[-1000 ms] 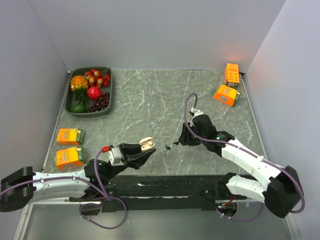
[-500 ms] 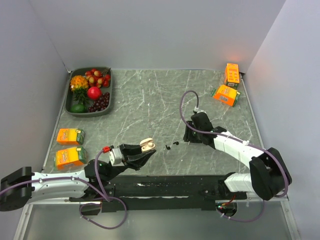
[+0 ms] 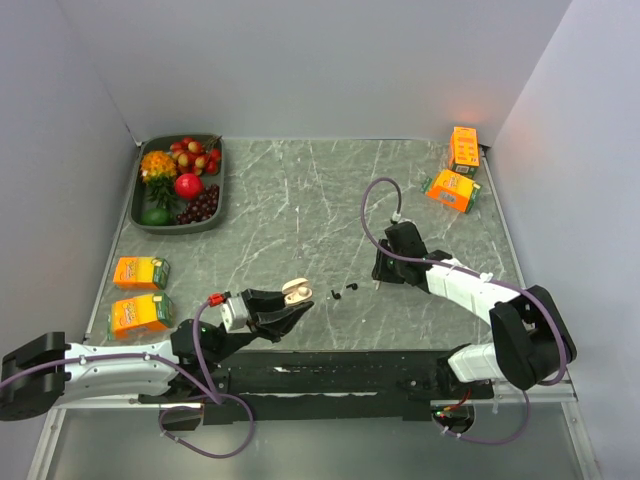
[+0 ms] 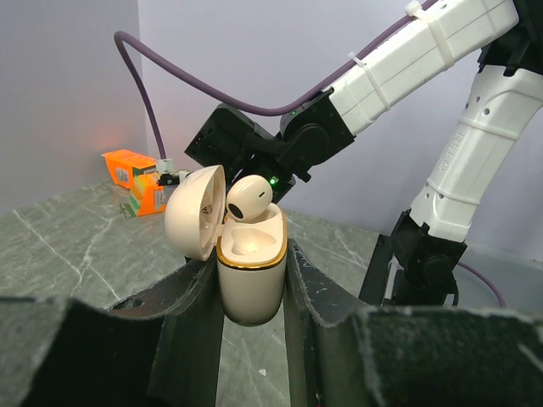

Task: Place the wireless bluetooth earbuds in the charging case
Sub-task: Pick up the earbud from the center of the board.

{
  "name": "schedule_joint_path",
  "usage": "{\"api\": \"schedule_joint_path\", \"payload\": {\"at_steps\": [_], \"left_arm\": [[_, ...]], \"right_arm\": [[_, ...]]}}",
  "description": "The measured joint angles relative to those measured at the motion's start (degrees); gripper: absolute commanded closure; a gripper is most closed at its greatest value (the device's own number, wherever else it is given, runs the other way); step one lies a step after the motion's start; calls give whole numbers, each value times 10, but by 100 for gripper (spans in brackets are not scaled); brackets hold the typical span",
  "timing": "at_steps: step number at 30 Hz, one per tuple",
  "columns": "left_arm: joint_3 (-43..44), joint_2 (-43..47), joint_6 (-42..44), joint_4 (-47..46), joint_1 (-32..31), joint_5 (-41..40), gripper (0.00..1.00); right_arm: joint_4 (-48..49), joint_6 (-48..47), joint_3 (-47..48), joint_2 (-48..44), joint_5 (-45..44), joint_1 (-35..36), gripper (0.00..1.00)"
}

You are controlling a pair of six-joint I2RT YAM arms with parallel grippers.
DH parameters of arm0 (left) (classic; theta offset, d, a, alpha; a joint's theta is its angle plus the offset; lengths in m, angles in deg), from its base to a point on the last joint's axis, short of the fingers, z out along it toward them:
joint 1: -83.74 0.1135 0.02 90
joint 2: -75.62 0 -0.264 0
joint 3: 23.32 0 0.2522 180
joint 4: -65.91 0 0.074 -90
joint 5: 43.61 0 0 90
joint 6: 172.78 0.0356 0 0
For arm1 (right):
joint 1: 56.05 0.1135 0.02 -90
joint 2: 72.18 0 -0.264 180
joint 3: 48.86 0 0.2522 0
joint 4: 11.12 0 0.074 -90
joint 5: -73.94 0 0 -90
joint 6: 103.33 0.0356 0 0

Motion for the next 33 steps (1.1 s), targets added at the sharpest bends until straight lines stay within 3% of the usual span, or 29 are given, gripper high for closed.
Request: {"api": "schedule_joint_path", "payload": {"at_steps": [10,23,31,33], "left_arm": [[-3,-2,0,0,-2,-3,99],[-4,-3,0,0,-5,-3,99],[-7,-3,0,0,-6,-3,99],[-7,-3,0,0,-6,-3,99]], "right_arm": [[2,0,0,7,11,0,58],[1,0,0,33,22,0,64],[1,0,0,39,31,0,73],[1,0,0,39,31,0,82]]}}
